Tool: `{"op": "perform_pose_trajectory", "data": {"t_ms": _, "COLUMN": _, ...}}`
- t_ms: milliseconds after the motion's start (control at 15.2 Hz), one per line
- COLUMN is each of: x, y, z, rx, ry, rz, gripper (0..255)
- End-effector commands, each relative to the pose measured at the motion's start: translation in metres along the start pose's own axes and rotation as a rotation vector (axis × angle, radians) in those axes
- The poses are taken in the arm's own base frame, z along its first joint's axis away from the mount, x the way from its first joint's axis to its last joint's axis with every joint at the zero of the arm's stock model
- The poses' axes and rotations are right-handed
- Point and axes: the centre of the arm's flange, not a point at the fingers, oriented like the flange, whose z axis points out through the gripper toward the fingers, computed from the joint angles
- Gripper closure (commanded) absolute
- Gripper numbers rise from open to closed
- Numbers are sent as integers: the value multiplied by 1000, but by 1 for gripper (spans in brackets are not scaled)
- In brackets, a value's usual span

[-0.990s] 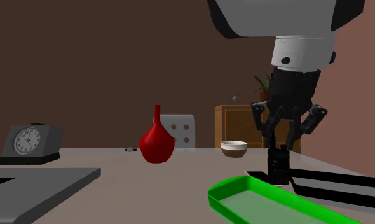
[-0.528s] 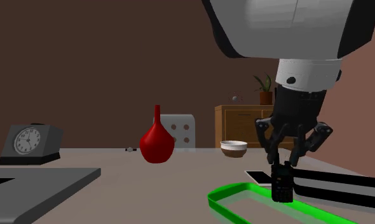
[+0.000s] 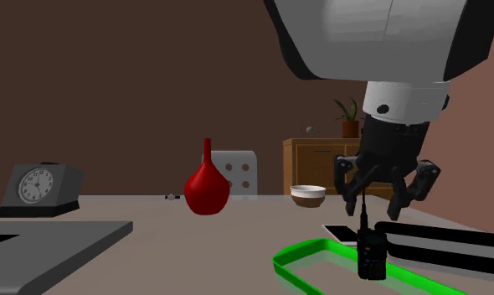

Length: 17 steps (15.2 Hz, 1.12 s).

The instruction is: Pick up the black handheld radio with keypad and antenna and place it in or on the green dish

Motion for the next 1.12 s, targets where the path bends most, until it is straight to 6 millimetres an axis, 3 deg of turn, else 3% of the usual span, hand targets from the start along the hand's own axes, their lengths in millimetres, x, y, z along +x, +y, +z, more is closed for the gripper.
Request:
{"op": "perform_pose_trajectory", "data": {"t_ms": 0, "x": 0, "y": 0, "z": 0, "rx": 0, "ry": 0, "rz": 0, "gripper": 0}}
{"op": "perform_pose_trajectory", "data": {"t_ms": 264, "x": 0, "y": 0, "z": 0, "rx": 0, "ry": 0, "rz": 0, "gripper": 0}}
{"op": "perform_pose_trajectory", "data": {"t_ms": 528, "x": 0, "y": 0, "z": -50, "rx": 0, "ry": 0, "rz": 0, "gripper": 0}}
{"op": "perform_pose_trajectory", "data": {"t_ms": 1056, "x": 0, "y": 0, "z": -50, "rx": 0, "ry": 0, "rz": 0, "gripper": 0}}
